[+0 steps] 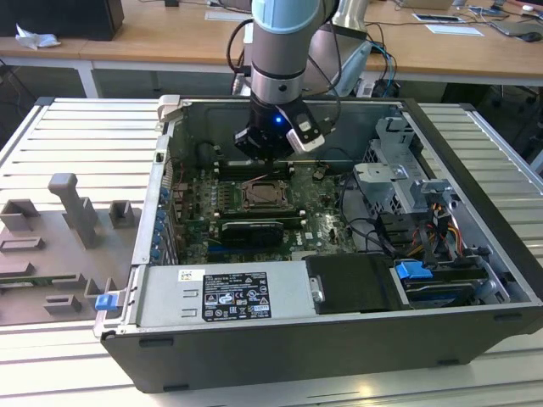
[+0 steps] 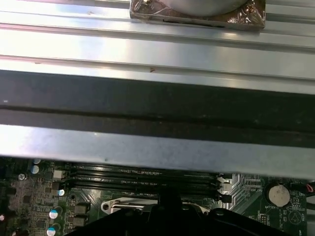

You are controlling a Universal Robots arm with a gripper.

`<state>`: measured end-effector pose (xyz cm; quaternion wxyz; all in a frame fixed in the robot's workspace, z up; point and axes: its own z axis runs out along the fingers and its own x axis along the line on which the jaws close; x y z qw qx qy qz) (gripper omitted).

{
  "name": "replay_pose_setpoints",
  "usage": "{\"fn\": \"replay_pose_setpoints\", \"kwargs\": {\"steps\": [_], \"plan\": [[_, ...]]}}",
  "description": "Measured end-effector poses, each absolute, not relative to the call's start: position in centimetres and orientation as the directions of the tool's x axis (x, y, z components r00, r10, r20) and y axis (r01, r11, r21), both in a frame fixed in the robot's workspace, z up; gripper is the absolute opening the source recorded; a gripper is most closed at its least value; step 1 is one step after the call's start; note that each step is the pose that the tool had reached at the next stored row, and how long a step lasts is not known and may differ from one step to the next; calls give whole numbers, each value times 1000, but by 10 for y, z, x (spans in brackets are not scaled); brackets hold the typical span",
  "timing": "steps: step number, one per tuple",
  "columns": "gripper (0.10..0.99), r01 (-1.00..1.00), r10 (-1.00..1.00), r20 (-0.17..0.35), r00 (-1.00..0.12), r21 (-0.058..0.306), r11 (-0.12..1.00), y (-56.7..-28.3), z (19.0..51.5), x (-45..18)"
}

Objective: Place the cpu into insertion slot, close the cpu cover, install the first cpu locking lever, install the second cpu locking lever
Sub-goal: 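Install the first cpu locking lever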

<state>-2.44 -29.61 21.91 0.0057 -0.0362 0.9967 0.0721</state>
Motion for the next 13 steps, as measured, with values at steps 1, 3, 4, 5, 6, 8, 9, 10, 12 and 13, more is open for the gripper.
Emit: {"fn": "replay_pose_setpoints", "kwargs": {"steps": [1,3,4,5,6,8,9,10,12,13], "plan": [[106,-73,-71,-17,-997,143,987,-296,218,-24],[106,-73,-71,-17,-997,143,987,-296,216,-22],[106,-73,-71,-17,-997,143,987,-296,216,-22],[106,-73,-71,-17,-997,143,987,-296,214,-22],[106,-73,-71,-16,-997,143,987,-296,213,-21],[106,-73,-71,-17,-997,143,987,-296,211,-21],[106,-73,-71,-17,-997,143,987,-296,210,-21],[106,-73,-71,-16,-997,143,987,-296,209,-20],[106,-73,-71,-16,-997,142,987,-296,208,-20],[106,-73,-71,-16,-997,141,987,-296,207,-20]]}}
